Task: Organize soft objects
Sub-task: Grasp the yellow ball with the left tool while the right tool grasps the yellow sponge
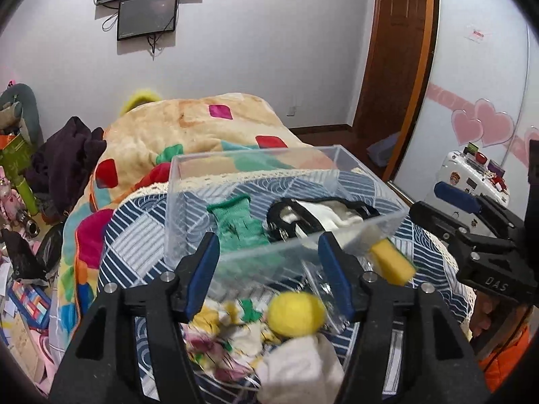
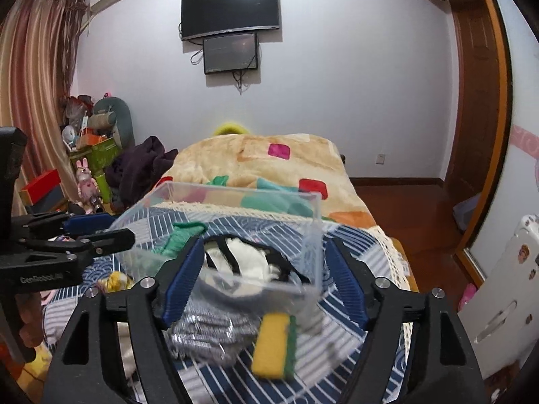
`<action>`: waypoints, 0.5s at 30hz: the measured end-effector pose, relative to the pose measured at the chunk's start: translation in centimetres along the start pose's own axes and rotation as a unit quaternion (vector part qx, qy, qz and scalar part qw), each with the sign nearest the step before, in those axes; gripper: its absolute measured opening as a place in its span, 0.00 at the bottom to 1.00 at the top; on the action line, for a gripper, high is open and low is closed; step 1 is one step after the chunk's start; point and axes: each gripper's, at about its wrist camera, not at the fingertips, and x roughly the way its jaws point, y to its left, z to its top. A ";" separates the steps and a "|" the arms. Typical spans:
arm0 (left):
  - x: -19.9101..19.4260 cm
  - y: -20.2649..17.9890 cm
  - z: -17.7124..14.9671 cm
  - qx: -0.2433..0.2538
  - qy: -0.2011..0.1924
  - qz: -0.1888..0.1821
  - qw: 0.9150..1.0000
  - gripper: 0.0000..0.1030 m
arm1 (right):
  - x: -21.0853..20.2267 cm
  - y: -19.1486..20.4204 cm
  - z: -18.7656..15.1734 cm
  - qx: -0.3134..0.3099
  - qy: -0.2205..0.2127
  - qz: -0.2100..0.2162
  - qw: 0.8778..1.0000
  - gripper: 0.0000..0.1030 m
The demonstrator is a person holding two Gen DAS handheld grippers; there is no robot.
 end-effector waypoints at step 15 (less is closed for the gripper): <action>3.2 -0.8 -4.9 -0.018 0.056 -0.024 0.998 0.56 | 2.2 -1.2 -5.9 0.026 0.090 0.006 0.996 0.57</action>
